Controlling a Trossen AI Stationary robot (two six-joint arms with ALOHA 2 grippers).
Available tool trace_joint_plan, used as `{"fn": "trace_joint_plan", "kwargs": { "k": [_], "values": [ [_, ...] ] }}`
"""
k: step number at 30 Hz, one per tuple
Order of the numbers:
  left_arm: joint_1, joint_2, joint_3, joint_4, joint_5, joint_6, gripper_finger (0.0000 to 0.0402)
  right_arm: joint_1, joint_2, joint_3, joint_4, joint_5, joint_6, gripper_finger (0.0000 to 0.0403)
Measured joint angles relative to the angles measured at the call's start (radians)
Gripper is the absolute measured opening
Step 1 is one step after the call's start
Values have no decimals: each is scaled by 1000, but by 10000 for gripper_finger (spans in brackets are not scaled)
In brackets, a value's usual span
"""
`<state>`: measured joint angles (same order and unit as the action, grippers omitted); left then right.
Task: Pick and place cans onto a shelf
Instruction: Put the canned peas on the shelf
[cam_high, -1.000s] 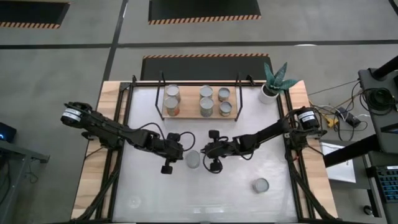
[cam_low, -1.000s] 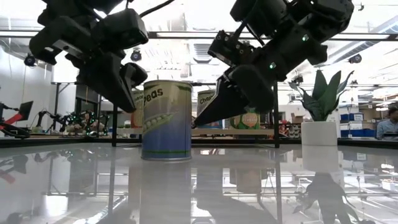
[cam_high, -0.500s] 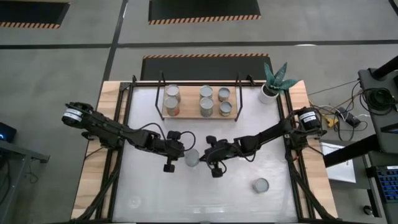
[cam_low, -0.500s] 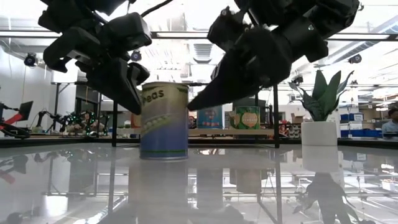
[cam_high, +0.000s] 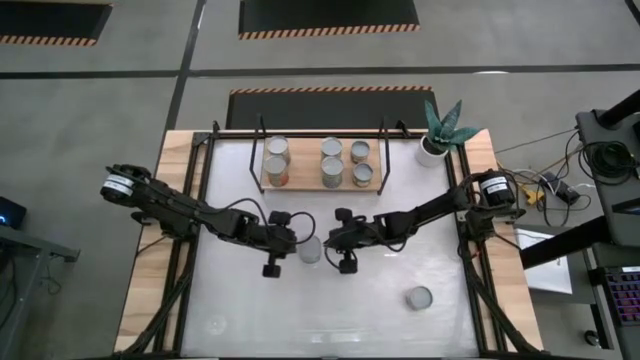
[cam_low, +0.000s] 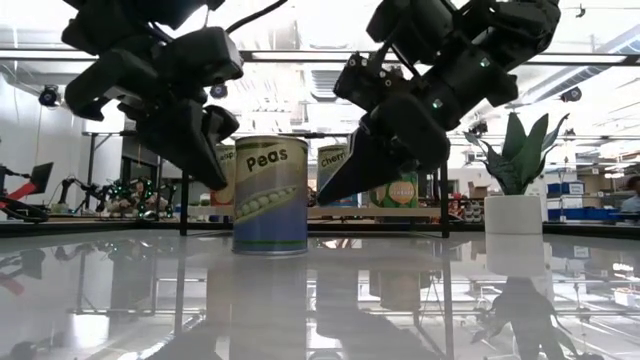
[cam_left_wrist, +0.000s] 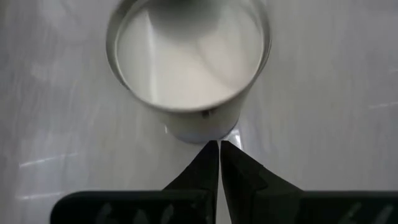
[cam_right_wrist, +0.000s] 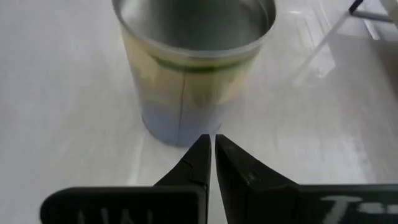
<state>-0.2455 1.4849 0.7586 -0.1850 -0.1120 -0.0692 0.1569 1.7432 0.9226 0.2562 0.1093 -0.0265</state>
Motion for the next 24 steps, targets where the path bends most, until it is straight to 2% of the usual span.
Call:
{"fn": "trace_joint_plan", "kwargs": {
  "k": [9,14,24],
  "values": [
    [0,-36,10,-113,0,-1,0,0,-22,0,-125,-5,10,13],
    [0,-65,99,-258,-1,4,0,0,-72,0,-207,-5,26,13],
    [0,-64,280,-312,-2,33,0,10,-121,0,-227,-4,26,13]
  ]
}}
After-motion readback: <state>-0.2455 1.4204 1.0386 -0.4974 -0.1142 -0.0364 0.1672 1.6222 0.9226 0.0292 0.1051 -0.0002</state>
